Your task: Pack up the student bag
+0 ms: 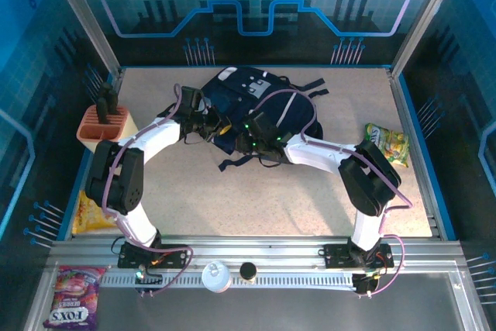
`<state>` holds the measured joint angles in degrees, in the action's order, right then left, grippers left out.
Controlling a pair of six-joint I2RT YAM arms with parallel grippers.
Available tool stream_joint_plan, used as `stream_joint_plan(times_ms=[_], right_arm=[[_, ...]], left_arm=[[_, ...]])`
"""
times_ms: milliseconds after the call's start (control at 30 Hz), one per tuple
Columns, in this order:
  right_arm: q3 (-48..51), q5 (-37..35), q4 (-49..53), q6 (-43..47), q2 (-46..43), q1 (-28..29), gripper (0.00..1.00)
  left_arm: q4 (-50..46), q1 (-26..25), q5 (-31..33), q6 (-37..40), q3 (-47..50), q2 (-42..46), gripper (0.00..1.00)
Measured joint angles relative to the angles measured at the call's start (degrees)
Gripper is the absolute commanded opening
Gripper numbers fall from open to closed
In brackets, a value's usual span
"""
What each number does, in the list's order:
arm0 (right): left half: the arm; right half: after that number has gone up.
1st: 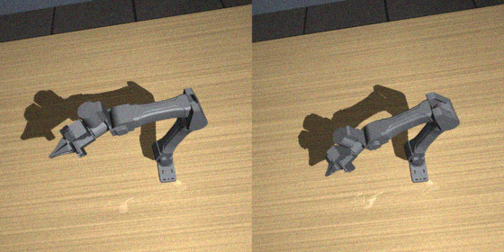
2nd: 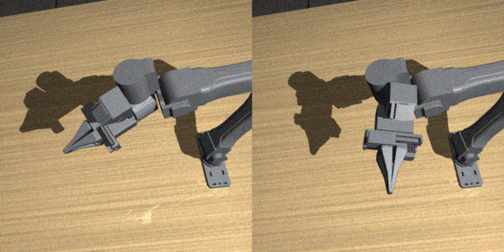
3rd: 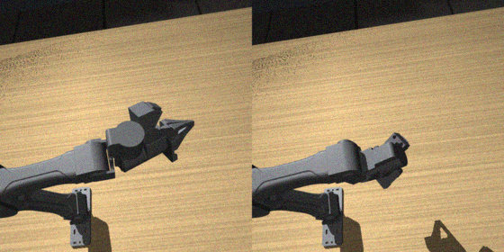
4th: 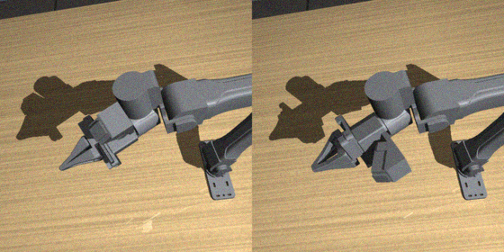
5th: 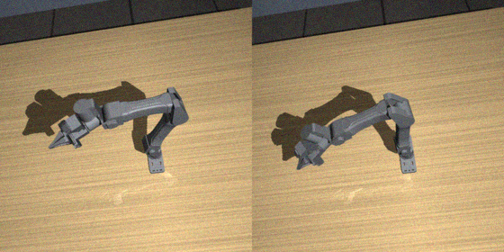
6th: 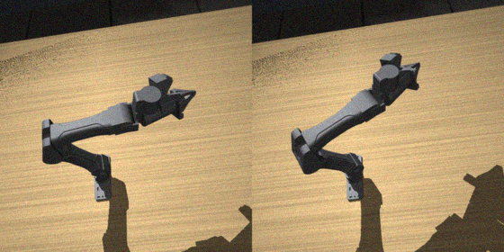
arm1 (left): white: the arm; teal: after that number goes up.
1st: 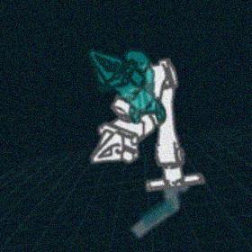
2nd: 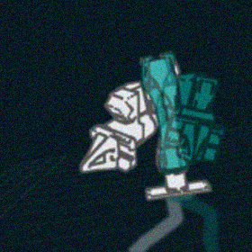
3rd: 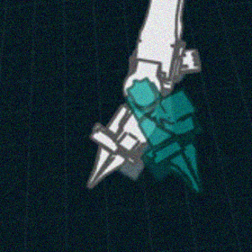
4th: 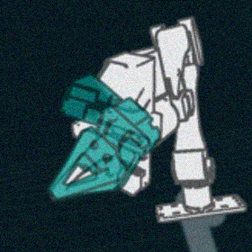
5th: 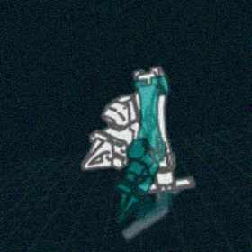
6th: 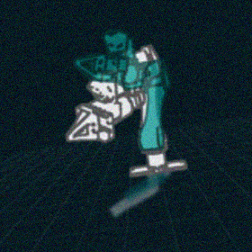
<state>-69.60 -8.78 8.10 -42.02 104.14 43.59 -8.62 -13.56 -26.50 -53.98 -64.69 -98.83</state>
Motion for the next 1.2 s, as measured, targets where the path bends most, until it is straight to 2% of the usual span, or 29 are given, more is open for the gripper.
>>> stream_joint_plan(times_ms=[133, 367, 567, 867, 1200], right_arm=[[-1.4, -0.4, 1.2, 0.0, 0.8, -0.2, 0.25], [-3.1, -2.8, 3.9, -0.4, 1.4, -0.2, 0.12], [-2.1, -4.4, 4.6, 0.1, 0.6, -0.2, 0.09], [10.1, -8.6, 5.2, 0.2, -8.7, -0.9, 0.08], [12.7, -15.0, 10.0, -0.1, -13.8, -2.2, 0.06]], left_arm=[[0.0, 0.0, 0.0, 0.0, 0.0, 0.0, 0.00], [0.0, 0.0, 0.0, 0.0, 0.0, 0.0, 0.00], [0.0, -0.5, 0.3, 0.2, 0.0, 0.0, 0.00], [0.3, -0.5, 0.3, 1.2, 0.0, -2.0, 0.00], [-0.2, -0.5, 0.1, 3.5, -1.1, -2.5, 0.00]])
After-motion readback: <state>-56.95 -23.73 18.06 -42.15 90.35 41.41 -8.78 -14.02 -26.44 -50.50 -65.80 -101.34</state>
